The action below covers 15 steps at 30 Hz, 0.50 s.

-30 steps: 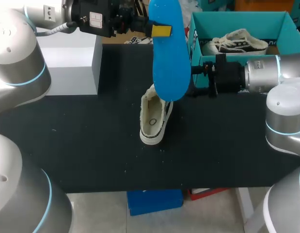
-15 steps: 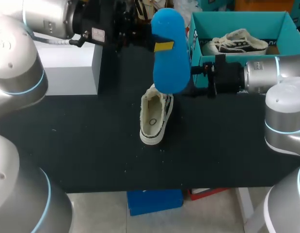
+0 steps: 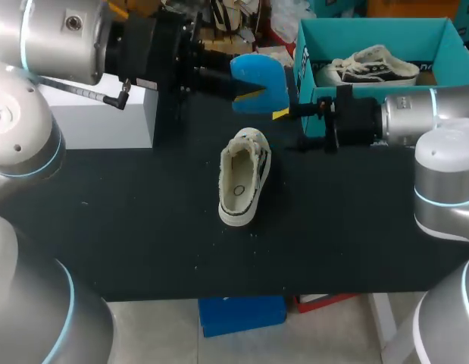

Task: Take the shoe out of the shoebox, open the shoe tongue, remove and reinsert the insole, then place the shoe into the shoebox

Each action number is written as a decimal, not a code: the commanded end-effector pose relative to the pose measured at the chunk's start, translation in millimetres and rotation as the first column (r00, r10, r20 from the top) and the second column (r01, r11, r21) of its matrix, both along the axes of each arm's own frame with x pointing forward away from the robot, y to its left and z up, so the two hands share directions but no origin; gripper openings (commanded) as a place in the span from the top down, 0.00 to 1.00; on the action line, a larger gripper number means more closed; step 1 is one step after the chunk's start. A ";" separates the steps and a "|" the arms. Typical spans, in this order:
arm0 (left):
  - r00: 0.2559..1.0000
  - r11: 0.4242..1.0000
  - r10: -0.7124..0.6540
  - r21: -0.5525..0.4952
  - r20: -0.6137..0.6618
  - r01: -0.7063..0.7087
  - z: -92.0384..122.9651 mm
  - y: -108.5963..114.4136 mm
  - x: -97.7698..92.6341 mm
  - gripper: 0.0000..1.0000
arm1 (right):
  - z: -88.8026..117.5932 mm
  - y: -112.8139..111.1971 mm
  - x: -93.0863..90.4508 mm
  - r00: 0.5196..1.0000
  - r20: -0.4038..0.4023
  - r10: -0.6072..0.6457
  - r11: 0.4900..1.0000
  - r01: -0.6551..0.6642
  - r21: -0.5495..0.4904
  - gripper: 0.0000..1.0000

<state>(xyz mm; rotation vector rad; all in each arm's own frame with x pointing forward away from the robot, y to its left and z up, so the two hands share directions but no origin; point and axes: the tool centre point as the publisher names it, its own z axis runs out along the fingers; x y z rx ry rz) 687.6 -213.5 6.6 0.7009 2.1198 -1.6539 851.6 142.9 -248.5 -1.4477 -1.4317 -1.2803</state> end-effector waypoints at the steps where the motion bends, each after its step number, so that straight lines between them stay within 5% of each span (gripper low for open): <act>1: 0.975 0.998 0.000 -0.064 0.222 0.014 2.2 -6.3 -23.9 1.00 | -0.9 1.1 -0.3 1.000 0.001 -0.003 1.000 0.003 0.000 0.00; 2: 0.939 1.000 -0.019 -0.013 0.344 0.025 -4.6 -8.8 -39.5 1.00 | -0.9 1.1 -0.3 1.000 0.001 -0.003 1.000 0.003 0.000 0.00; 7: 0.914 0.992 -0.005 -0.112 0.406 0.055 -62.6 5.6 -88.8 1.00 | -0.9 1.1 -0.3 1.000 0.001 -0.003 1.000 0.003 0.000 0.00; 11: 0.893 0.995 0.023 -0.099 0.449 0.024 -109.5 22.3 -113.9 1.00 | -0.9 1.1 -0.3 1.000 0.001 -0.003 1.000 0.003 0.000 0.00; 15: 0.861 0.992 0.031 -0.122 0.508 0.036 -134.6 30.2 -130.5 1.00 | -0.9 1.1 -0.3 1.000 0.001 -0.003 1.000 0.003 0.000 0.00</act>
